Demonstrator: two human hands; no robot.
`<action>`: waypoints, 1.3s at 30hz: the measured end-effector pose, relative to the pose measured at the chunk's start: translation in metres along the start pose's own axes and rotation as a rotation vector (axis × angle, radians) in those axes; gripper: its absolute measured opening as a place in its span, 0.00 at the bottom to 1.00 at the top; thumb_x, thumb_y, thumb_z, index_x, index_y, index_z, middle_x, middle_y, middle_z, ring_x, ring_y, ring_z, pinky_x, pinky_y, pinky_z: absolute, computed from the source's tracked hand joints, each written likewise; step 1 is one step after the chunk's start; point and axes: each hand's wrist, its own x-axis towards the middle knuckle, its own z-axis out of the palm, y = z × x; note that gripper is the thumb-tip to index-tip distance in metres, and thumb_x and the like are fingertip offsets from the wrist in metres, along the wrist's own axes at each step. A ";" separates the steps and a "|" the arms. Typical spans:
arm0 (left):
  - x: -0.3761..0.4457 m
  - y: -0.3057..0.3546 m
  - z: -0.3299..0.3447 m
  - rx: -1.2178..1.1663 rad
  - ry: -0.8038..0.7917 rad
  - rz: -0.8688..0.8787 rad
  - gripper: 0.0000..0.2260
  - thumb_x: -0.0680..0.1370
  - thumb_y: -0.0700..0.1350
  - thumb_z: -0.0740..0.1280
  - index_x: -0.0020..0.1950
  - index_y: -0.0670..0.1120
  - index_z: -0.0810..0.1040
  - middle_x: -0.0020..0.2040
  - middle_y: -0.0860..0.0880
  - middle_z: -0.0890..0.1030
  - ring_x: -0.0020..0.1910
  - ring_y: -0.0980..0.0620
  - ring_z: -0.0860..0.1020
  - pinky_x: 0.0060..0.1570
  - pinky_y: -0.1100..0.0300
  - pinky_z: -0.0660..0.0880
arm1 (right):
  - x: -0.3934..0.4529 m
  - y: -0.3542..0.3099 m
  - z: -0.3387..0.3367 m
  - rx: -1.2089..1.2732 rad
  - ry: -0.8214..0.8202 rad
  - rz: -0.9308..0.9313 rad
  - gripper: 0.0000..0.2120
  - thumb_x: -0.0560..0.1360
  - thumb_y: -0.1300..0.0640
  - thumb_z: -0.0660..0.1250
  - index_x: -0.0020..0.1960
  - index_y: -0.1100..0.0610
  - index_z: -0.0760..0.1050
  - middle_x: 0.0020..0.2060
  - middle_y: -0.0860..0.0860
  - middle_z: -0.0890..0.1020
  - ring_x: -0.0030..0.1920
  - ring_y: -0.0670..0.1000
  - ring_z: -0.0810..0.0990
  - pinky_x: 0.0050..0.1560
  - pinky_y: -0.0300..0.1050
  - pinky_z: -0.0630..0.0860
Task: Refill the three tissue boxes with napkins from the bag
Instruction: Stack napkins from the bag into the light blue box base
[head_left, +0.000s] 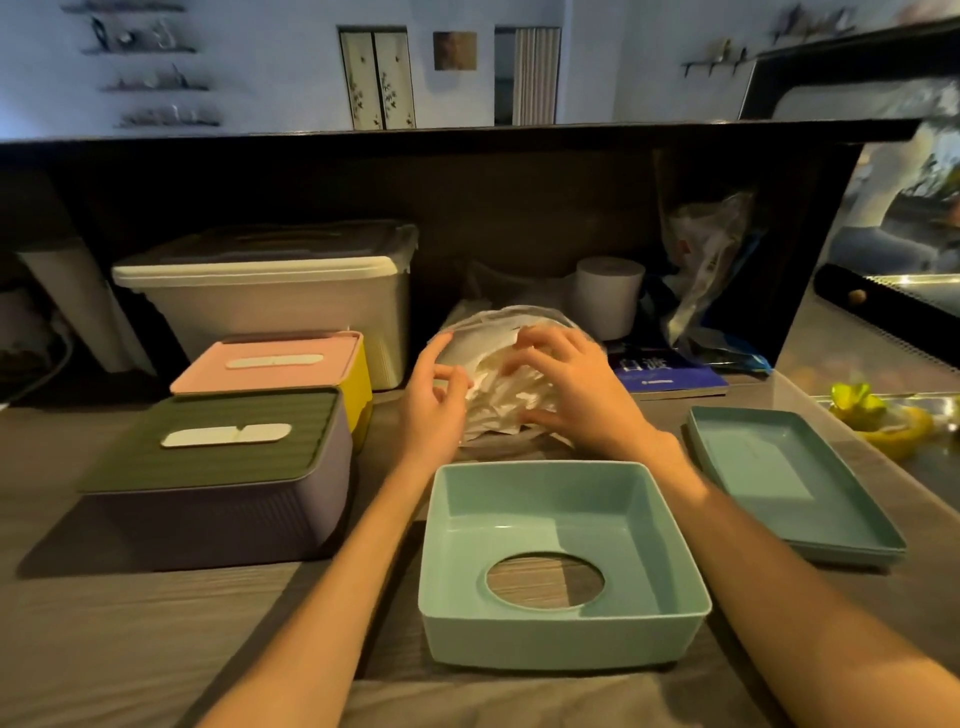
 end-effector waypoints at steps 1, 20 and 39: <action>0.000 -0.001 0.001 0.004 0.000 0.004 0.20 0.84 0.42 0.62 0.76 0.52 0.69 0.49 0.45 0.79 0.32 0.59 0.72 0.31 0.68 0.70 | -0.001 0.000 0.000 -0.014 0.015 0.001 0.27 0.67 0.56 0.82 0.64 0.49 0.78 0.66 0.51 0.74 0.67 0.55 0.72 0.68 0.52 0.69; -0.028 0.026 -0.016 -0.225 -0.851 -0.377 0.29 0.83 0.61 0.51 0.56 0.42 0.85 0.57 0.42 0.85 0.60 0.48 0.82 0.58 0.61 0.76 | -0.009 0.003 0.006 0.008 0.319 0.020 0.07 0.75 0.55 0.75 0.53 0.50 0.88 0.49 0.49 0.81 0.48 0.50 0.76 0.44 0.50 0.76; -0.027 0.018 -0.018 -0.333 -0.602 -0.296 0.25 0.80 0.61 0.59 0.47 0.42 0.85 0.50 0.37 0.84 0.40 0.45 0.80 0.34 0.62 0.74 | -0.019 0.003 0.004 -0.077 0.223 -0.005 0.14 0.69 0.60 0.79 0.53 0.53 0.82 0.50 0.50 0.82 0.53 0.54 0.75 0.53 0.49 0.72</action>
